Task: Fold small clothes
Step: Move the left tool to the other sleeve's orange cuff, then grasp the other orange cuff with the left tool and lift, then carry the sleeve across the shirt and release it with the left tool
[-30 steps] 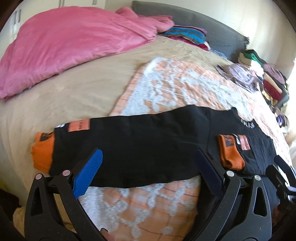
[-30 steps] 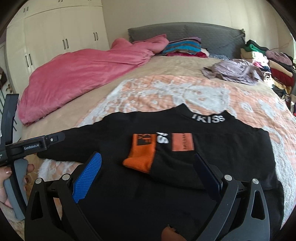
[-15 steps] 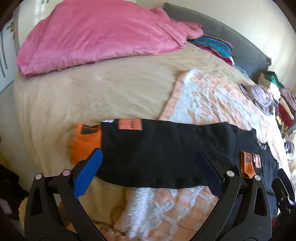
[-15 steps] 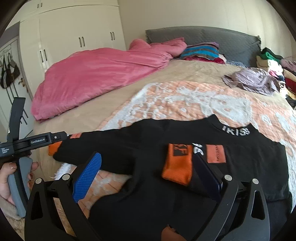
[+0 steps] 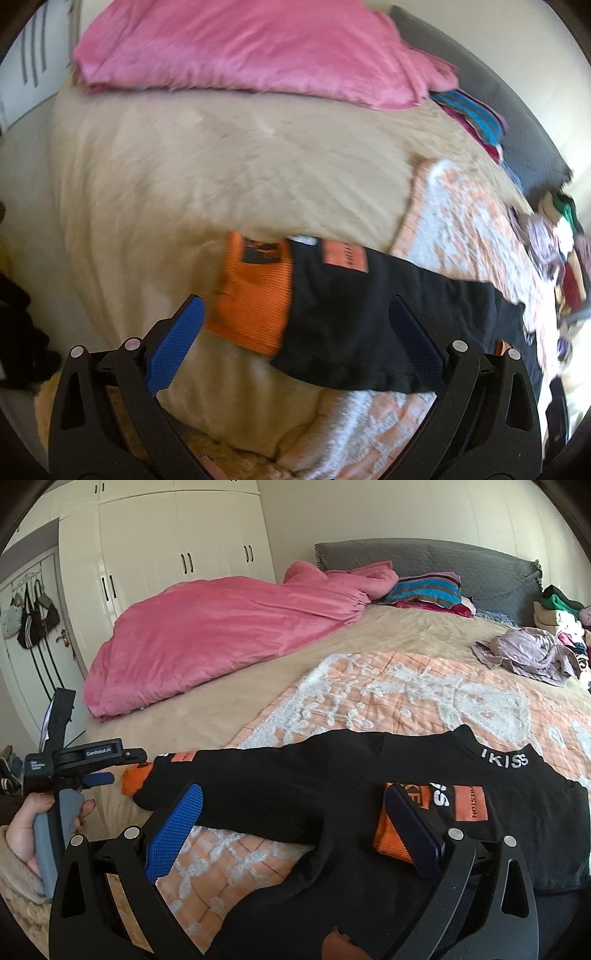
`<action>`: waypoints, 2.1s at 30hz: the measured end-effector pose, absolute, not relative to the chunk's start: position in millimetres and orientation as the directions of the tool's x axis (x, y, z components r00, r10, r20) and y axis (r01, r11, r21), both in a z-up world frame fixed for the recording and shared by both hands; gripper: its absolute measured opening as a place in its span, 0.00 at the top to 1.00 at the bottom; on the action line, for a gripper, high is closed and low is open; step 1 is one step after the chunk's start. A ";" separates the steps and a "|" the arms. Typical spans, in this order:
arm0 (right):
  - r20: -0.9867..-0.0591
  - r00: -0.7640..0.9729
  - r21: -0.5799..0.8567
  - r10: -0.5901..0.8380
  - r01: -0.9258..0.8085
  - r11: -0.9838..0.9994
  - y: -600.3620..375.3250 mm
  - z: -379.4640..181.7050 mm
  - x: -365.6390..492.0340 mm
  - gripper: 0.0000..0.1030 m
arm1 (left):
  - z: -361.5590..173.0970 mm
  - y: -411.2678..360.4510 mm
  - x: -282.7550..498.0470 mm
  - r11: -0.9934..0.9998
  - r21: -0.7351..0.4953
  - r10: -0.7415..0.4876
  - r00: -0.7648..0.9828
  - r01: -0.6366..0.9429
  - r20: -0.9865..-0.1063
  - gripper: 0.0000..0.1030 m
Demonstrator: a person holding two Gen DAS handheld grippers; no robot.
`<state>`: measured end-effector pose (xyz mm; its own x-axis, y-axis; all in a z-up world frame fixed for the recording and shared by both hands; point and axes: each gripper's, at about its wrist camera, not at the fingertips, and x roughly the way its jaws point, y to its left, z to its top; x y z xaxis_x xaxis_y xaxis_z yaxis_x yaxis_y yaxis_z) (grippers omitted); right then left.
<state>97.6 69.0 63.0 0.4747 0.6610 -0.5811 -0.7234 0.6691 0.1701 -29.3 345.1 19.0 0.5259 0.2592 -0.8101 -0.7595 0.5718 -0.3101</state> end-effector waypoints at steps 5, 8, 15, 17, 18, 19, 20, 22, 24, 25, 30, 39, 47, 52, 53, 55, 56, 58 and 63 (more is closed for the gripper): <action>-0.584 0.467 0.185 0.664 -0.720 0.669 70.2 59.8 99.8 0.04 | 6.1 365.2 -37.7 0.512 -0.375 0.196 0.531 -0.772 -0.824 0.09; -0.584 0.464 0.196 0.666 -0.716 0.670 69.0 58.4 100.4 0.04 | -6.8 374.4 -35.1 0.480 -0.406 0.142 0.526 -0.777 -0.839 0.09; -0.574 0.465 0.228 0.674 -0.699 0.678 61.0 55.9 102.3 0.04 | -18.0 375.9 -20.0 0.480 -0.441 0.106 0.549 -0.758 -0.829 0.32; -0.574 0.466 0.238 0.673 -0.692 0.681 58.4 54.4 103.0 0.05 | -16.3 374.9 -17.4 0.493 -0.433 0.121 0.552 -0.755 -0.825 0.54; -0.574 0.466 0.243 0.673 -0.688 0.684 56.5 53.5 103.3 0.05 | -15.1 374.7 -17.8 0.496 -0.444 0.120 0.565 -0.746 -0.816 0.61; -0.574 0.467 0.249 0.673 -0.683 0.686 53.9 52.2 103.7 0.05 | -14.1 374.8 -18.1 0.499 -0.460 0.117 0.582 -0.735 -0.804 0.80; -0.574 0.467 0.255 0.672 -0.678 0.689 51.4 51.0 103.8 0.05 | -12.4 373.7 -18.7 0.509 -0.501 0.096 0.624 -0.700 -0.775 0.89; -0.575 0.466 0.272 0.673 -0.666 0.694 45.0 47.7 104.5 0.04 | -7.1 369.1 -17.0 0.538 -0.506 0.098 0.646 -0.674 -0.757 0.89; -0.576 0.465 0.285 0.673 -0.657 0.698 39.1 44.8 104.2 0.05 | 2.9 361.0 -17.5 0.574 -0.509 0.114 0.678 -0.642 -0.726 0.90; -0.579 0.466 0.292 0.669 -0.648 0.704 34.2 42.3 104.2 0.05 | 10.4 354.8 -18.5 0.597 -0.499 0.134 0.692 -0.628 -0.710 0.90; -0.588 0.476 0.316 0.654 -0.609 0.727 15.0 33.3 106.0 0.05 | 34.6 327.8 -17.1 0.667 -0.473 0.160 0.731 -0.576 -0.664 0.91; -0.594 0.514 0.326 0.619 -0.550 0.769 -22.4 26.4 108.0 0.05 | 79.3 279.7 -4.2 0.756 -0.498 0.093 0.823 -0.425 -0.560 0.91; -0.574 0.546 0.335 0.610 -0.524 0.784 -45.0 32.8 107.8 0.05 | 99.2 247.8 9.5 0.798 -0.499 0.032 0.851 -0.338 -0.525 0.91; -0.560 0.568 0.336 0.603 -0.510 0.792 -58.3 38.6 106.6 0.05 | 103.7 230.4 18.2 0.819 -0.491 -0.002 0.855 -0.296 -0.519 0.91; -0.558 0.573 0.332 0.600 -0.509 0.794 -60.7 39.8 105.9 0.05 | 104.1 227.5 20.1 0.823 -0.489 -0.008 0.854 -0.290 -0.520 0.91; -0.554 0.588 0.319 0.590 -0.505 0.802 -65.2 42.4 104.6 0.05 | 105.6 220.6 24.2 0.829 -0.488 -0.023 0.855 -0.274 -0.518 0.91; -0.552 0.593 0.315 0.586 -0.502 0.805 -67.5 43.2 104.6 0.05 | 106.6 216.3 26.7 0.834 -0.484 -0.029 0.856 -0.264 -0.517 0.91; -0.548 0.599 0.318 0.584 -0.496 0.808 -73.3 44.8 104.5 0.05 | 108.0 210.0 29.9 0.841 -0.479 -0.038 0.856 -0.252 -0.516 0.91; -0.541 0.617 0.321 0.571 -0.477 0.818 -87.8 47.4 104.1 0.05 | 110.9 194.0 37.0 0.852 -0.473 -0.062 0.855 -0.224 -0.515 0.91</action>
